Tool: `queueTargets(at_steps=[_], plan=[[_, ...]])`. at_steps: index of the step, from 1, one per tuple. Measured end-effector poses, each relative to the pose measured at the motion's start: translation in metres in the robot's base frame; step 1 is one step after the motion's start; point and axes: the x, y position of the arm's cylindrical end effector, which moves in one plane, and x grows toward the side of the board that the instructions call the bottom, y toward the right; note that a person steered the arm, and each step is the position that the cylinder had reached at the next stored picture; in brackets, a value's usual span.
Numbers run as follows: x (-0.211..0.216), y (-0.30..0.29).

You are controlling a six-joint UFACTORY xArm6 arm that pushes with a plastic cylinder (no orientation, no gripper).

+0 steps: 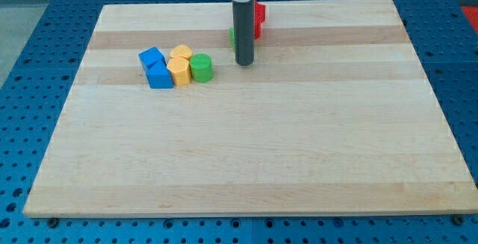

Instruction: Separate the green star and red circle from each other

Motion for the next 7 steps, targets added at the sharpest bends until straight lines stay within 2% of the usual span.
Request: queueTargets(at_steps=[2,7], plan=[[-0.027,0.057],[-0.061,0.06]])
